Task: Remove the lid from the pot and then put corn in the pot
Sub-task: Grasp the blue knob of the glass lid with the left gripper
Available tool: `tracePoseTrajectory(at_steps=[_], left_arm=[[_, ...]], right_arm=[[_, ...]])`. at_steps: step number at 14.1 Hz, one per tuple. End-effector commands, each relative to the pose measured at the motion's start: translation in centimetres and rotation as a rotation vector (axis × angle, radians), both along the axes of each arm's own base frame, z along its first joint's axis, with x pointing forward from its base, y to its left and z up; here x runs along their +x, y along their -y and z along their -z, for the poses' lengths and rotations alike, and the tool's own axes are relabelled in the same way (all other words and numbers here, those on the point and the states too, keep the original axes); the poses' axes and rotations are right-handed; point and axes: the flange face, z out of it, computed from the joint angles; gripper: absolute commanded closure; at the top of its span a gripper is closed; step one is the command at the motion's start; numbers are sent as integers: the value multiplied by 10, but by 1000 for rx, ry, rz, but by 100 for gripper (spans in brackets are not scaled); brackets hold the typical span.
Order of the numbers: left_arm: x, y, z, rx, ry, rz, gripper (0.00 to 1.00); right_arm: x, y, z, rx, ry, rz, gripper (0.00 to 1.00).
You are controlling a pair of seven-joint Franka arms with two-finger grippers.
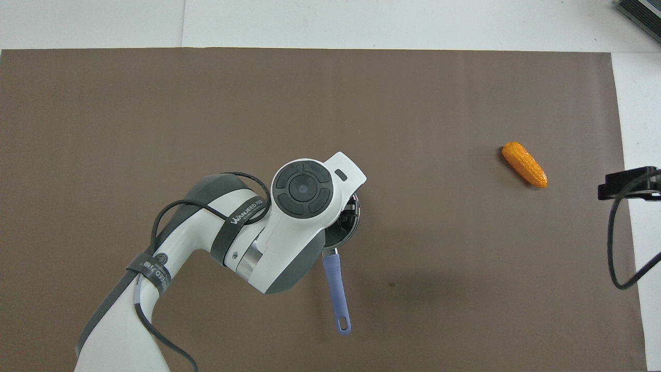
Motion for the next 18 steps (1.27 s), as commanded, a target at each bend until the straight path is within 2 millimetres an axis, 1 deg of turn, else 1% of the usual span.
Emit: tracePoseTrajectory(at_steps=[1, 4, 5, 6, 7, 8, 10, 11, 13, 15, 17, 18], left_arm=[[1, 2, 4, 32, -8, -11, 0], [1, 2, 4, 35, -9, -10, 0], [1, 2, 4, 34, -10, -12, 45], [2, 1, 4, 33, -11, -23, 84], [4, -1, 5, 34, -12, -26, 91], [6, -2, 6, 33, -9, -22, 100], [7, 0, 3, 30, -5, -22, 100], [9, 2, -3, 21, 3, -22, 100], [13, -1, -12, 16, 10, -29, 100], [17, -3, -25, 10, 19, -37, 100], [22, -5, -44, 9, 22, -43, 100], [25, -11, -49, 9, 25, -50, 100]], right_arm=[[-5, 1, -2, 3, 5, -23, 0], [-5, 1, -2, 3, 5, -23, 0], [-5, 1, -2, 3, 5, -23, 0], [-5, 1, -2, 3, 5, -23, 0], [-5, 1, -2, 2, 7, -23, 0], [-5, 1, -2, 3, 5, -23, 0], [-5, 1, -2, 3, 5, -23, 0], [-5, 1, -2, 2, 7, -23, 0], [-5, 2, -2, 3, 5, -29, 0], [-5, -3, -3, 23, 3, -55, 0], [-2, 1, -4, 64, 34, -68, 0], [3, 3, 3, 59, 54, -88, 0]])
